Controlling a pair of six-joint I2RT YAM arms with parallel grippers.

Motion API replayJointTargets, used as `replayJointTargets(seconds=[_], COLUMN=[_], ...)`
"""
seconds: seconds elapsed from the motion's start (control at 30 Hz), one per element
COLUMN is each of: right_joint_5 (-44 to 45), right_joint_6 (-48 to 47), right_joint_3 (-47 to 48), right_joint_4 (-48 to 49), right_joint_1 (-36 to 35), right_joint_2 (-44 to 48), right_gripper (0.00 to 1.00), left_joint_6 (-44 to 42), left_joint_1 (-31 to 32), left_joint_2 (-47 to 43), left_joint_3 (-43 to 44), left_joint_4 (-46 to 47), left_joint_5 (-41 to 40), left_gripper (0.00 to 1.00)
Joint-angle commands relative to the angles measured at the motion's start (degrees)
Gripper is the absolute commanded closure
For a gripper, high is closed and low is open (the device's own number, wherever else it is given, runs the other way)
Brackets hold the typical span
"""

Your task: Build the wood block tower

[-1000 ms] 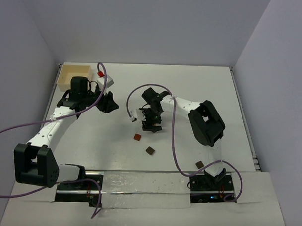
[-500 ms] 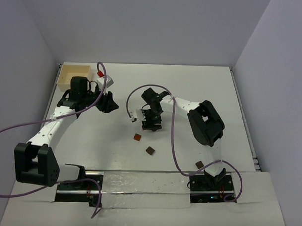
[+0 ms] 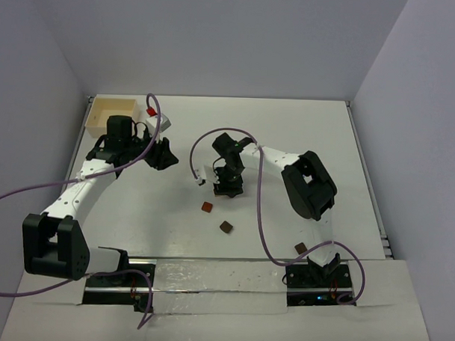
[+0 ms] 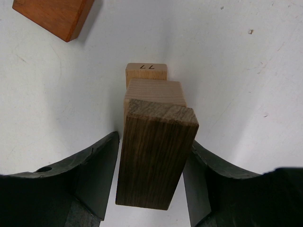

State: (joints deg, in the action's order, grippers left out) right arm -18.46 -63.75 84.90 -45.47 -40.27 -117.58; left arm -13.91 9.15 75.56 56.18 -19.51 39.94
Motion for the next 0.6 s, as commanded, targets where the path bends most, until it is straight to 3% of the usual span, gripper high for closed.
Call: replayJointTargets(seconds=[0.0, 0.57], right_joint_5=[0.79, 0.88], right_joint_6=[-1.29, -1.70], right_joint_3=[1.32, 1.99], right_joint_4=[-0.08, -0.87], right_joint_1=[-0.60, -0.60], right_joint_2=[-1.95, -2.44], right_gripper=[0.40, 0.51], left_joint_6=[-0.04, -0.20], left_joint_1=[-0.53, -0.62], left_joint_2=[0.03, 0.03], left_joint_3=[2.26, 2.00], left_joint_4=[2.46, 2.63], left_joint_5=[1.30, 1.63], left_gripper=[0.45, 0.46])
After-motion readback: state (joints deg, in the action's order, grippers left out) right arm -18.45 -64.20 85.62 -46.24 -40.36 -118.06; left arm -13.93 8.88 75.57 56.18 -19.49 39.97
